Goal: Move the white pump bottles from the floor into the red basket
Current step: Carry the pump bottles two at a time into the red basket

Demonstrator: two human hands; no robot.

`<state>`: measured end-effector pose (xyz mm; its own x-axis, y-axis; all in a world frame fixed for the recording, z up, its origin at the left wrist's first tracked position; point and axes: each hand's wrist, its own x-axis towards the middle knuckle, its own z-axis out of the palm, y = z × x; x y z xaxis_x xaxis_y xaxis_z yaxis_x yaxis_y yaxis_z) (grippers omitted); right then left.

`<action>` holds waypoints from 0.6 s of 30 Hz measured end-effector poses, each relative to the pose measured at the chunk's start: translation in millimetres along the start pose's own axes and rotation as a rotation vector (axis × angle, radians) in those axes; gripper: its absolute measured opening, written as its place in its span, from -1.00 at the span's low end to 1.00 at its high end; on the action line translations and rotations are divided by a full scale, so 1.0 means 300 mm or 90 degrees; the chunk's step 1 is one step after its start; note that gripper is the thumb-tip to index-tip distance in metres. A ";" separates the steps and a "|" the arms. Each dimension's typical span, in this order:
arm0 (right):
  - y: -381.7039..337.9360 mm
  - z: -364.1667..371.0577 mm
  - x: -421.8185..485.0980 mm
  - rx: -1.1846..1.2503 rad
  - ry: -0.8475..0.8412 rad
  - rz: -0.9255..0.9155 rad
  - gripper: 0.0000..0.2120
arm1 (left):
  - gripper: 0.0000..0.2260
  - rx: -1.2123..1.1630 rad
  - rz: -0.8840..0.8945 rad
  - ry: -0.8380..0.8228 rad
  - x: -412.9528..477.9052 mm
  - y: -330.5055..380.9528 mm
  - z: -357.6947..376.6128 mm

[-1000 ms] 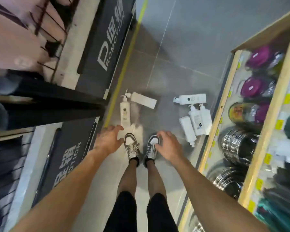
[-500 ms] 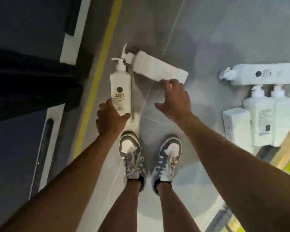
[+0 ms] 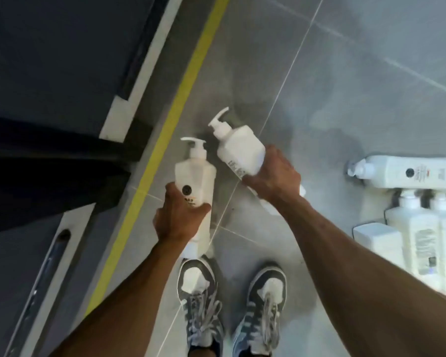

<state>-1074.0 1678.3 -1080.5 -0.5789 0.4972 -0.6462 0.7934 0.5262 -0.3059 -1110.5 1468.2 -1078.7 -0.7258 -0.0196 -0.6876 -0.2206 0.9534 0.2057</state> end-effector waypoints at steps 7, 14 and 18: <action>-0.055 -0.292 -0.563 0.313 0.041 0.197 -0.30 | -0.27 -0.050 0.020 -0.060 -0.473 0.076 -0.360; -0.224 -0.760 -1.219 0.475 0.086 0.222 -0.37 | -0.32 -0.223 0.029 -0.059 -1.090 0.221 -0.868; -0.362 -1.060 -1.591 0.469 0.132 0.177 -0.37 | -0.31 -0.319 0.093 -0.014 -1.456 0.270 -1.202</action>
<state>-943.7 1603.3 -516.5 -0.3077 0.6981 -0.6465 0.7921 -0.1884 -0.5806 -1046.3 1445.6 -510.5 -0.7595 0.1153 -0.6403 -0.4063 0.6846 0.6052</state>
